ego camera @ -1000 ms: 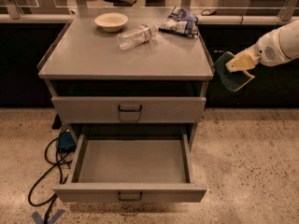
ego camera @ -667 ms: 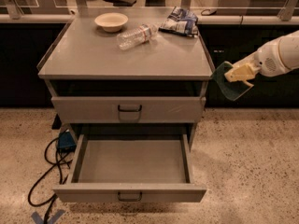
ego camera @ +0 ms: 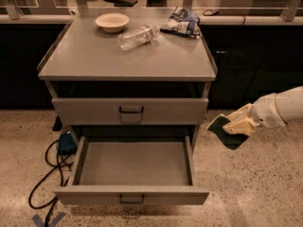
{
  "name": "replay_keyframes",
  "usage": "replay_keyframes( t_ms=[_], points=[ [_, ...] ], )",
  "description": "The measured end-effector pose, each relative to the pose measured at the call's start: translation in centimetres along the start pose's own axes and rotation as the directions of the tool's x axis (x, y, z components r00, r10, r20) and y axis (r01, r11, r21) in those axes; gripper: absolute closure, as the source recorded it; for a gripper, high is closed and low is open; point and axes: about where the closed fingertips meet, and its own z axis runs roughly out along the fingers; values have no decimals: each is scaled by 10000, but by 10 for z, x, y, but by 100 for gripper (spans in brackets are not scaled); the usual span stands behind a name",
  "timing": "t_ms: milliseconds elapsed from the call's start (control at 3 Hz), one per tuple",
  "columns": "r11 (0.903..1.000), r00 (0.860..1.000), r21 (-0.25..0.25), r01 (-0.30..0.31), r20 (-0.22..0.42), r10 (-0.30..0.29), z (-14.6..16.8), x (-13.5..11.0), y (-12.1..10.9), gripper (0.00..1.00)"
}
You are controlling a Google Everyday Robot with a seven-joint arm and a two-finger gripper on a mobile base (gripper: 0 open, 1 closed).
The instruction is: Place sponge into middle drawer
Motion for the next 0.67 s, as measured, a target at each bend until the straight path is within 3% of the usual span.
replay_keyframes(
  t_ms=[333, 667],
  points=[
    [10000, 10000, -1, 0, 4, 0, 0, 0, 0, 100],
    [9995, 9931, -297, -50, 1167, 84, 16, 15, -7, 100]
  ],
)
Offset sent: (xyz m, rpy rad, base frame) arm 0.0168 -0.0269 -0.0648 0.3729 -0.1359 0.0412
